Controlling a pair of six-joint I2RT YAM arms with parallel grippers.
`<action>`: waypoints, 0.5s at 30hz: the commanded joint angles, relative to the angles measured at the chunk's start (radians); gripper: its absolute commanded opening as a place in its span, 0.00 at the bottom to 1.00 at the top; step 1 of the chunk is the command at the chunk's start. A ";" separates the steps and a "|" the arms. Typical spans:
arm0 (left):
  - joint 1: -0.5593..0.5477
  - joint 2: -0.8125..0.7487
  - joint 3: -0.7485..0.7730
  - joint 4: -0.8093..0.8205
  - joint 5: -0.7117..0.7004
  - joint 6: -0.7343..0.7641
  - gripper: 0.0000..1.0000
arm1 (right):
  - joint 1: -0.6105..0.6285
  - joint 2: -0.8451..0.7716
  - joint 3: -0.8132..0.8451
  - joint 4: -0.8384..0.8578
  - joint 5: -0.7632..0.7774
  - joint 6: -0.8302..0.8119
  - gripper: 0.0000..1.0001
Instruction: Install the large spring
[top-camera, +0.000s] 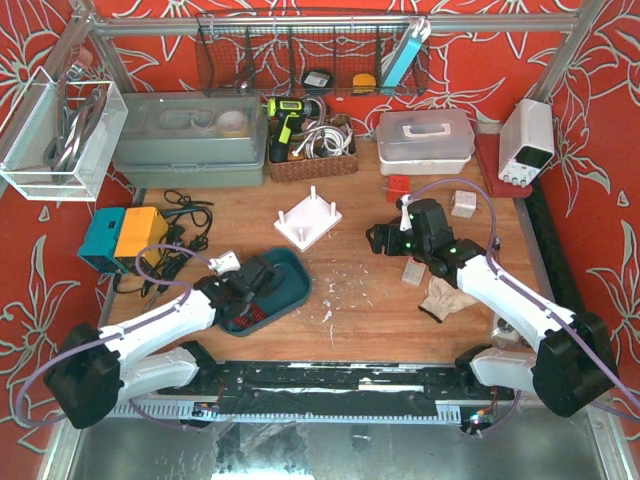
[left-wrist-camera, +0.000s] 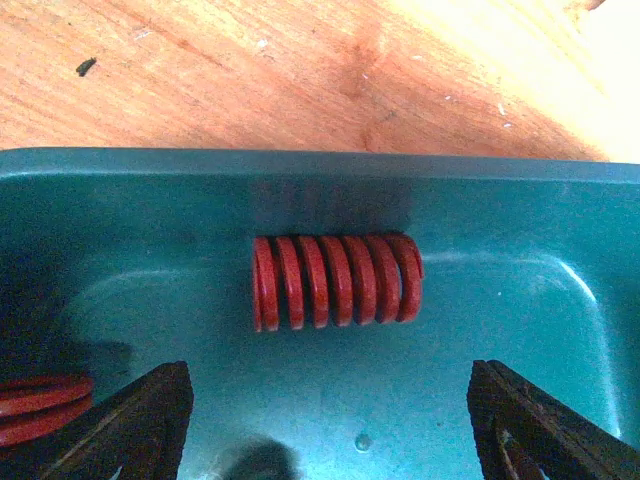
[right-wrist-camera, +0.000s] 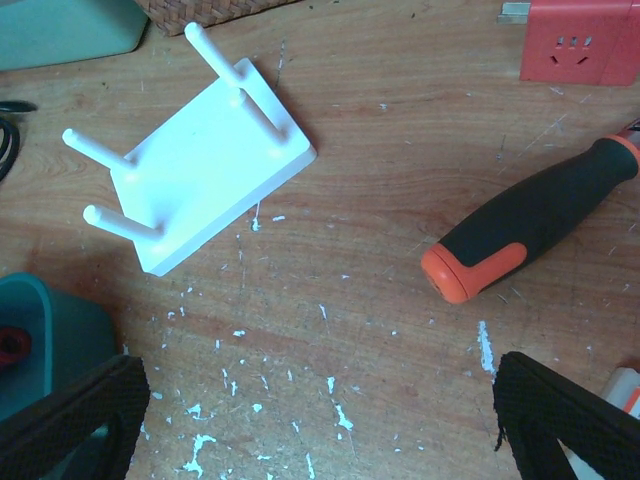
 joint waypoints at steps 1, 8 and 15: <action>0.001 0.034 -0.005 0.023 -0.071 0.007 0.77 | 0.005 -0.001 -0.008 0.005 0.020 -0.008 0.95; 0.038 0.115 -0.040 0.140 -0.043 0.039 0.76 | 0.007 0.036 0.002 0.003 -0.004 -0.004 0.94; 0.069 0.189 -0.050 0.191 -0.060 0.050 0.70 | 0.009 0.036 0.007 -0.008 0.013 -0.009 0.94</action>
